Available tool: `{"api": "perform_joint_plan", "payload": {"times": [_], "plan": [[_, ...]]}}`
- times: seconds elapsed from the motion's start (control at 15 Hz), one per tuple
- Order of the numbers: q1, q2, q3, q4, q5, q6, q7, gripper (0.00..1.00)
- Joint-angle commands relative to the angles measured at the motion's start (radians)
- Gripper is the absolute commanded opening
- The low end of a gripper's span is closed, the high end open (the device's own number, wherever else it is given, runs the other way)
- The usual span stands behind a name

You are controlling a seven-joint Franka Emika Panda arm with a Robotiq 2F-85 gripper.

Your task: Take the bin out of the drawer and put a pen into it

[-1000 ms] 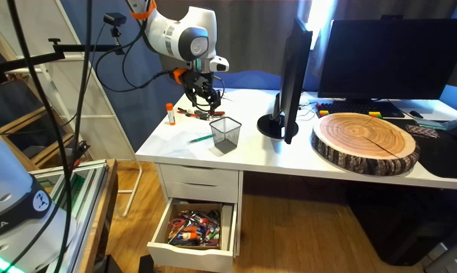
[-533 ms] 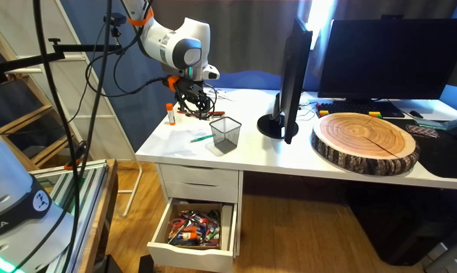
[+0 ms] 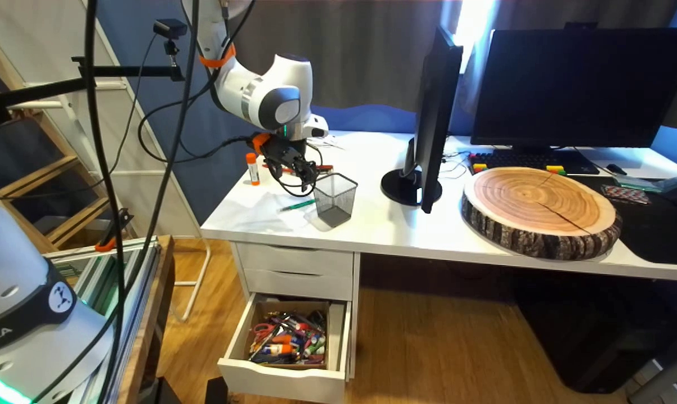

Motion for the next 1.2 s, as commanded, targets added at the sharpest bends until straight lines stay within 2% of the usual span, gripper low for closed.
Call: {"api": "perform_joint_plan", "payload": {"times": [0.0,0.33,0.4,0.6,0.67,0.87,1.13], "plan": [[0.068,0.045,-0.074,0.036,-0.041,0.076,0.096,1.0],[0.124,0.092,-0.127,0.071,-0.043,0.098,0.145,0.99],[0.135,0.098,-0.137,0.077,-0.043,0.096,0.154,0.91],[0.16,0.113,-0.162,0.092,-0.042,0.096,0.171,0.76],[0.165,0.117,-0.167,0.097,-0.041,0.094,0.174,0.88],[0.18,0.126,-0.18,0.109,-0.038,0.088,0.186,0.99],[0.199,0.127,-0.201,0.115,-0.037,0.09,0.204,1.0]]}}
